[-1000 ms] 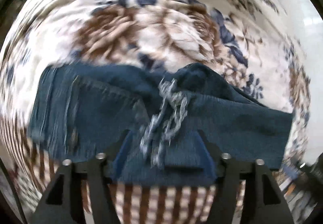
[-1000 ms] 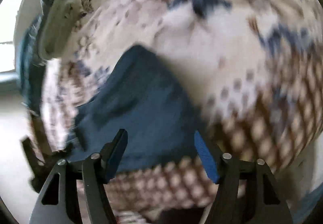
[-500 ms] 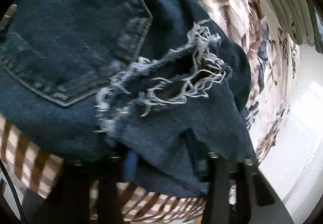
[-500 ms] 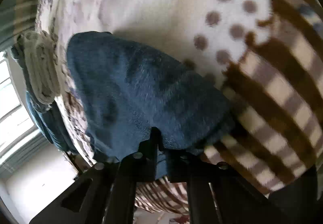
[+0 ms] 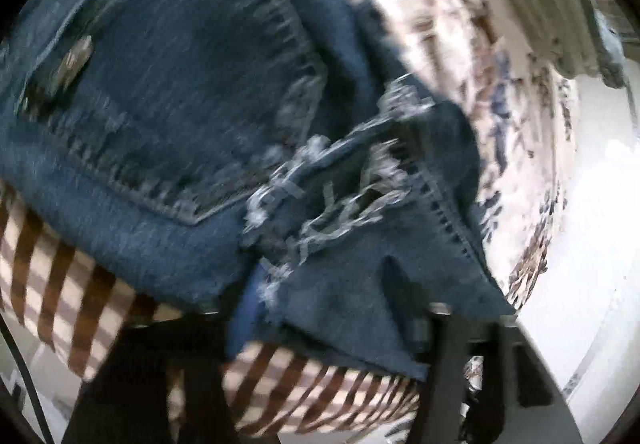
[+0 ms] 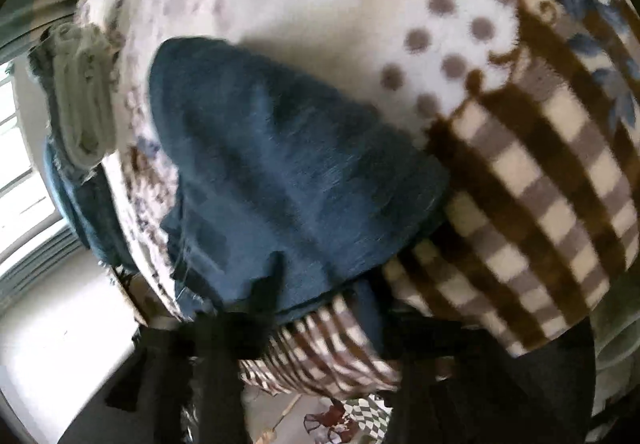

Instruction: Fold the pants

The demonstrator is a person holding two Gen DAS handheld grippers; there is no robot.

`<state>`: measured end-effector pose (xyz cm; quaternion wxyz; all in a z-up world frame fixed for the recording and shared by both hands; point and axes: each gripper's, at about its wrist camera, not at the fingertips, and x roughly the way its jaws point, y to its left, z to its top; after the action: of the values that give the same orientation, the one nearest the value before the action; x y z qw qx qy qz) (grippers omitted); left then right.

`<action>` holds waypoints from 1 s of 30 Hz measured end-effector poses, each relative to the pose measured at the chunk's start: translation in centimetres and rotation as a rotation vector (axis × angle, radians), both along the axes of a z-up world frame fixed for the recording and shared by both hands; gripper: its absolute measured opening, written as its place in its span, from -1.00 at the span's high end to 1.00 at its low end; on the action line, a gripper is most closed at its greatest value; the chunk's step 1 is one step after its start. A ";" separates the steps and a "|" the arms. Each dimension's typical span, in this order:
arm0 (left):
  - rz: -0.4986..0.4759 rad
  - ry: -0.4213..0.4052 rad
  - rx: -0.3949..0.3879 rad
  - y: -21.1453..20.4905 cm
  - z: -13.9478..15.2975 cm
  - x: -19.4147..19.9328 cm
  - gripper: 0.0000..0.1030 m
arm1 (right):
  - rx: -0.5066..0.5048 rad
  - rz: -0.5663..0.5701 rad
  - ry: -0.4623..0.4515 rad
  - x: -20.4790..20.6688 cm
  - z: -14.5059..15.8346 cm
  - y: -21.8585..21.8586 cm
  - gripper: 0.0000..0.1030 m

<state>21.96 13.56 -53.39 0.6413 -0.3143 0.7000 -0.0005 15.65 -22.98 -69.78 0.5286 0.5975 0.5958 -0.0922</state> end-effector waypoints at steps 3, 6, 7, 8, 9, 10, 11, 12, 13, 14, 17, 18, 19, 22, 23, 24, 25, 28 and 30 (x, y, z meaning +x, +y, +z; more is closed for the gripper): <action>-0.091 -0.028 0.091 -1.6 -0.3 1.1 -0.21 | -0.007 0.005 0.001 -0.4 -0.1 0.9 -0.31; -0.168 -0.090 0.168 -2.7 0.6 1.9 0.14 | -0.004 -0.020 0.001 -1.3 -0.7 1.6 -0.12; -0.211 -0.120 0.210 -3.3 1.2 2.1 0.34 | -0.005 -0.009 -0.001 -1.2 -0.7 2.1 -0.12; -0.249 -0.138 0.237 -3.8 1.3 2.3 0.64 | -0.010 0.008 -0.005 -1.1 -0.7 2.4 -0.12; -0.273 -0.158 0.258 -3.7 1.6 2.3 0.73 | -0.022 0.025 -0.008 -0.9 -0.6 2.9 -0.12; -0.286 -0.175 0.271 -3.6 2.0 2.3 0.81 | -0.038 0.043 -0.013 -0.7 -0.4 3.4 -0.12; -0.300 -0.186 0.287 -3.7 2.4 2.4 0.82 | -0.042 0.058 -0.018 -0.6 -0.3 3.6 -0.12; -0.313 -0.207 0.311 -3.5 2.9 2.6 0.83 | -0.046 0.075 -0.019 -0.4 -0.2 4.0 -0.12; -0.326 -0.223 0.326 -3.2 3.1 2.7 0.83 | -0.051 0.085 -0.022 -0.3 0.0 4.3 -0.12; -0.340 -0.234 0.342 -3.0 3.4 3.0 0.83 | -0.051 0.090 -0.027 -0.2 0.1 4.4 -0.12; -0.348 -0.238 0.237 -1.3 3.6 3.6 0.77 | -0.057 0.149 -0.042 0.7 0.6 5.3 -0.12; -0.353 -0.245 0.188 -1.7 3.8 4.0 0.57 | -0.070 0.177 -0.055 1.3 1.0 5.7 -0.12; -0.368 -0.257 0.142 -2.1 4.1 4.3 0.42 | -0.087 0.200 -0.065 1.8 1.4 6.2 -0.12; -0.465 -0.290 0.129 -4.9 3.8 5.7 -0.12 | -0.126 0.254 -0.092 3.3 2.3 7.4 -0.12; -0.525 -0.273 0.157 -6.2 3.0 6.2 -0.12 | -0.138 0.269 -0.095 3.9 2.4 7.7 -0.12; -0.562 -0.259 0.166 -6.8 2.4 6.3 -0.12 | -0.153 0.280 -0.089 4.3 2.4 8.0 -0.12; -0.589 -0.252 0.172 -7.3 1.7 6.4 -0.12 | -0.166 0.290 -0.084 4.8 2.2 8.4 -0.12; -0.669 -0.227 0.246 -8.6 -0.8 6.7 0.03 | -0.186 0.299 -0.065 5.6 1.4 8.4 -0.12; -0.690 -0.260 0.253 -9.2 -0.8 6.8 0.66 | -0.186 0.290 -0.055 5.9 1.0 8.3 -0.12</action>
<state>28.72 4.41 -54.24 0.7204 0.0241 0.6720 -0.1698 21.60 -14.66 -68.82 0.6053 0.4562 0.6501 -0.0532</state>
